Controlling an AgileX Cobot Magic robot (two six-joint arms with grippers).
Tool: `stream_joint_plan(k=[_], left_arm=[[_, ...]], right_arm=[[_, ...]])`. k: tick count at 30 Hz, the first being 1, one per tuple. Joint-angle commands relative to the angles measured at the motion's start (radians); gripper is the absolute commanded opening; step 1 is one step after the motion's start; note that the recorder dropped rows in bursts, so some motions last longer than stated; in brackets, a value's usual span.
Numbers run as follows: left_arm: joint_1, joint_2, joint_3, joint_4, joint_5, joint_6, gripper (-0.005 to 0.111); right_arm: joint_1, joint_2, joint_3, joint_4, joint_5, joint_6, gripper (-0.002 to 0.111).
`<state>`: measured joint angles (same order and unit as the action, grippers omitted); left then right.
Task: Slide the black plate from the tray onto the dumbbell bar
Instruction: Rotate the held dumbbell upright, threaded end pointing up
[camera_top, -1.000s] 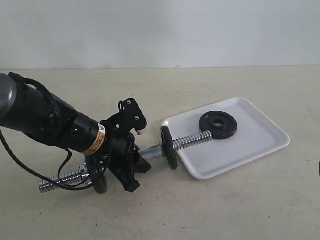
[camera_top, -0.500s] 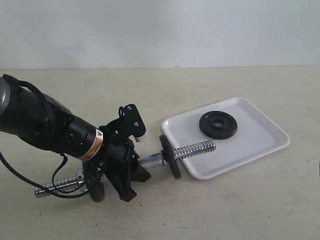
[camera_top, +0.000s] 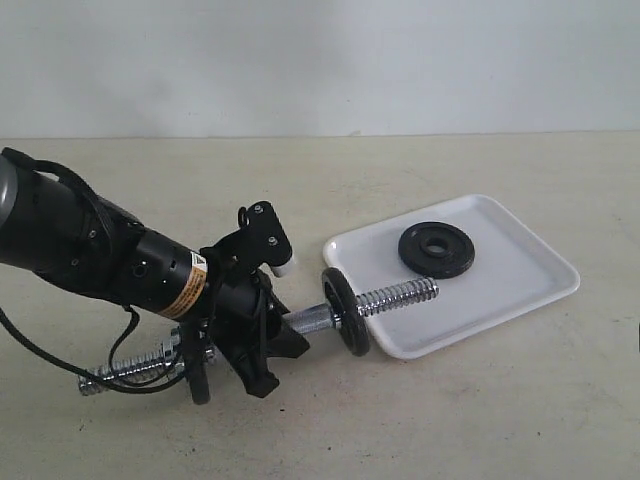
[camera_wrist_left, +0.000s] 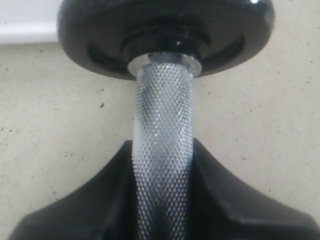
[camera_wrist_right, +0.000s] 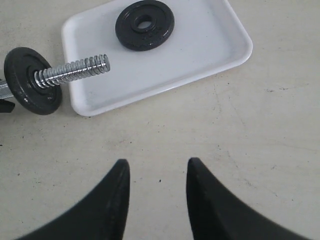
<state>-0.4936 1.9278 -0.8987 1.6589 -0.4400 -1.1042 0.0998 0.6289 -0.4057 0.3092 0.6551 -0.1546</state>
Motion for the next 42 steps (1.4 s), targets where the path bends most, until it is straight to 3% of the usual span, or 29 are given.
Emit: stream_joint_plan(k=[1, 20, 30, 42], left_arm=[[-0.005, -0.09, -0.02, -0.075, -0.098, 0.007, 0.004], [-0.005, -0.25, 0.004, -0.064, -0.103, 0.006, 0.004], [-0.005, -0.317, 0.124, -0.019, 0.118, 0.006, 0.004], [-0.005, -0.385, 0.149, -0.026, 0.212, -0.016, 0.004]], right_arm=[[0.002, -0.001, -0.003, 0.0, -0.004, -0.011, 0.034], [0.002, -0.001, -0.003, 0.0, -0.002, -0.013, 0.034], [0.002, -0.001, -0.003, 0.0, -0.02, -0.013, 0.034], [0.002, -0.001, -0.003, 0.0, -0.027, -0.016, 0.034]])
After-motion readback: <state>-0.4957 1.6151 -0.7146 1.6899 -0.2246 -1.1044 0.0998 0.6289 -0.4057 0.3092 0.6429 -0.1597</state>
